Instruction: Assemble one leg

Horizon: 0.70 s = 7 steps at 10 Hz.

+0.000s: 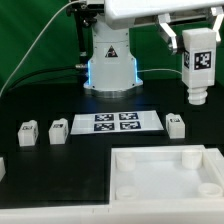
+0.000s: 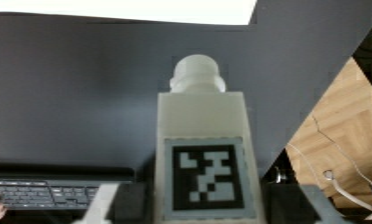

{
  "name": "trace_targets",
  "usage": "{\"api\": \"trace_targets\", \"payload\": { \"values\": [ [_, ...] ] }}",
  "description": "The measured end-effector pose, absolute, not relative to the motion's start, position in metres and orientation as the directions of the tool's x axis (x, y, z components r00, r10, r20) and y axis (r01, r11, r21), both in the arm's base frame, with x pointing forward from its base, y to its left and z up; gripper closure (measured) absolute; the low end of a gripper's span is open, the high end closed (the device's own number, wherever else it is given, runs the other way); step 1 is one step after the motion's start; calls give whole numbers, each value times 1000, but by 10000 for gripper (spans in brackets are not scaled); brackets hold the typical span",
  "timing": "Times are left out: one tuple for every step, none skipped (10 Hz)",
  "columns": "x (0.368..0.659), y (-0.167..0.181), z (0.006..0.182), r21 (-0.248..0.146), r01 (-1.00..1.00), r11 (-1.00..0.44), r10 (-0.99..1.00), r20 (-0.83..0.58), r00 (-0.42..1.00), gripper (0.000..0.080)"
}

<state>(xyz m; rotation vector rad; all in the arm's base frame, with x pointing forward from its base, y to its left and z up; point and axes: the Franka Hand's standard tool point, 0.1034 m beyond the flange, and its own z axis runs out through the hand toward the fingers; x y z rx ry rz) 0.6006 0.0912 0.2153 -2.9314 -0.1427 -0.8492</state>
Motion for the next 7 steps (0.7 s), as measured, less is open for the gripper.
{"api": "trace_targets", "payload": {
  "values": [
    [600,95,213,-62,112,-992,60,546,836,508],
    [596,107,199,-70,124,-990,60,583,810,508],
    [599,108,182,-68,130,-989,67,578,813,508],
    [608,105,173,-65,131,-989,68,585,808,508],
    [613,105,161,-66,131,-989,67,592,803,508],
    [613,107,144,-73,124,-990,59,585,809,508],
    [613,109,136,-79,118,-990,51,577,815,508]
  ]
}}
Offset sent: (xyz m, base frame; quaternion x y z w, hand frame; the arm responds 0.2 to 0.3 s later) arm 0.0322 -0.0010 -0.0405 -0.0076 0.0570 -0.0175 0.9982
